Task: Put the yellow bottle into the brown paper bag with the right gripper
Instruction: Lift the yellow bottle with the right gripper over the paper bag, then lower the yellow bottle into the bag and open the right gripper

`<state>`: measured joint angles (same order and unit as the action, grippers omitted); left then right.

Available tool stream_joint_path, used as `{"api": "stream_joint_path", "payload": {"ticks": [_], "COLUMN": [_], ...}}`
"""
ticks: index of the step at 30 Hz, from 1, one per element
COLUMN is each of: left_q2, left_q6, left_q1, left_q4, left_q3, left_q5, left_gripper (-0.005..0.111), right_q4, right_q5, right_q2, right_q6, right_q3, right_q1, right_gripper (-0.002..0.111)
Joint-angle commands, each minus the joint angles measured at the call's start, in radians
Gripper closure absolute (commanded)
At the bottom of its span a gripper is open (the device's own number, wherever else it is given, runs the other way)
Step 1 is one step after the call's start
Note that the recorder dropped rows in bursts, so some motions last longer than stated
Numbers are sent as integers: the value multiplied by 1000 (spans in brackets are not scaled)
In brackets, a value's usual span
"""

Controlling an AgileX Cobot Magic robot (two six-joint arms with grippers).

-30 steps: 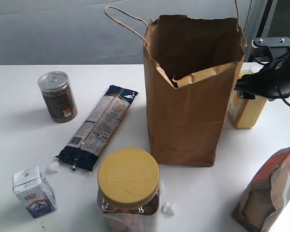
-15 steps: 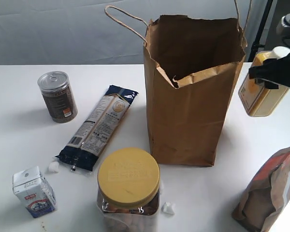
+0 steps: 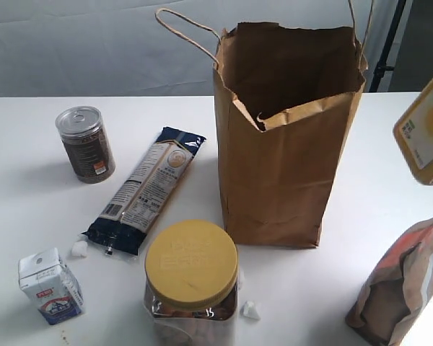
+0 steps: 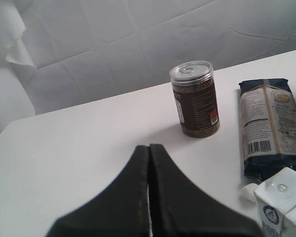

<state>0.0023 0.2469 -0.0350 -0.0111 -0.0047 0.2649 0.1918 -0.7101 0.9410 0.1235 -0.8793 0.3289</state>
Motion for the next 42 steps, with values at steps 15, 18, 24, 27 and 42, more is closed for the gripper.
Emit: {"api": "stream_joint_path", "payload": {"ticks": [15, 18, 24, 27, 42], "left_q2": [-2, -2, -2, -2, -2], "left_q6": [-7, -7, -7, -7, -7], "left_q1": [-4, -4, -4, -4, -4], "left_q4": [-1, -1, -1, -1, -1], "left_q3": [5, 5, 5, 5, 5], "left_q5": [-3, -3, -3, -3, -3], "left_gripper": [107, 107, 107, 107, 107], "right_q4": [779, 843, 1101, 1252, 1519], "right_q5": [-48, 35, 62, 62, 60], "right_q2": [-161, -104, 48, 112, 360], "right_q6": [449, 505, 734, 862, 1207], "right_q3": [-8, -8, -8, -8, -174], "right_q1": [0, 0, 0, 0, 2], "right_gripper": [108, 108, 108, 108, 108]}}
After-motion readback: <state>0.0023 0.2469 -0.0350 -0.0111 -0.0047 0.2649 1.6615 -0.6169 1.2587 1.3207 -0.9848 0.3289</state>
